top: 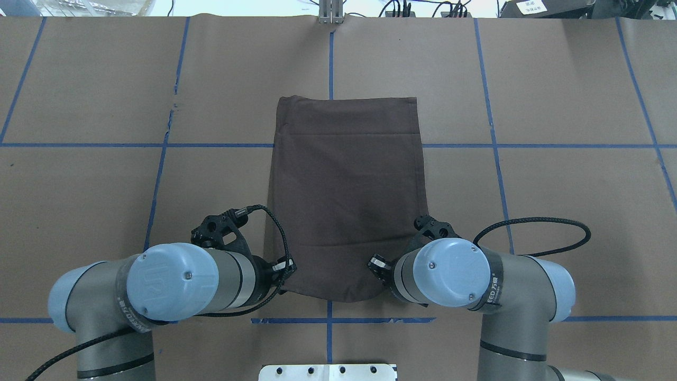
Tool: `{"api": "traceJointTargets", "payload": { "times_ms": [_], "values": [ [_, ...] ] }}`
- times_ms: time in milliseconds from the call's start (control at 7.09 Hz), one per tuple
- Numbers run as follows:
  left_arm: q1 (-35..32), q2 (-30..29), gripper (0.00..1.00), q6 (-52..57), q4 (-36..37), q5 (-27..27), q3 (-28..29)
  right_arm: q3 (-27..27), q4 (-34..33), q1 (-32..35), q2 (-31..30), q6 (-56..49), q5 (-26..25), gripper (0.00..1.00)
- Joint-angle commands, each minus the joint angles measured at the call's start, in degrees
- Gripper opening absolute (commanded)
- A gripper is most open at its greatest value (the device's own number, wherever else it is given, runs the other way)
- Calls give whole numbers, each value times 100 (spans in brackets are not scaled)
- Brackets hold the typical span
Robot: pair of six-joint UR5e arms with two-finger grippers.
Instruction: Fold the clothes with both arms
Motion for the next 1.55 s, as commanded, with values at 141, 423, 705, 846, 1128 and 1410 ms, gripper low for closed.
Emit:
{"api": "traceJointTargets", "payload": {
  "times_ms": [141, 423, 705, 846, 1128, 1410],
  "values": [
    [709, 390, 0, -561, 476, -65, -1013, 590, 41, -511, -263, -38, -19, 0],
    [773, 357, 0, -536, 575, -100, -1054, 503, 50, -425, -167, -169, -37, 0],
    [172, 190, 0, -317, 453, -82, -791, 206, 407, 354, 78, -626, 15, 0],
    [-382, 102, 0, -81, 435, -135, -685, -179, 567, 811, 297, -680, 268, 0],
    [-1515, -336, 0, 525, -37, -845, 303, -1275, 604, 1786, 1034, -1276, 1050, 0],
    [-2133, -461, 0, 1054, -1149, -873, 1813, -3397, 1547, 2368, 2078, -1479, 1272, 0]
  ]
}}
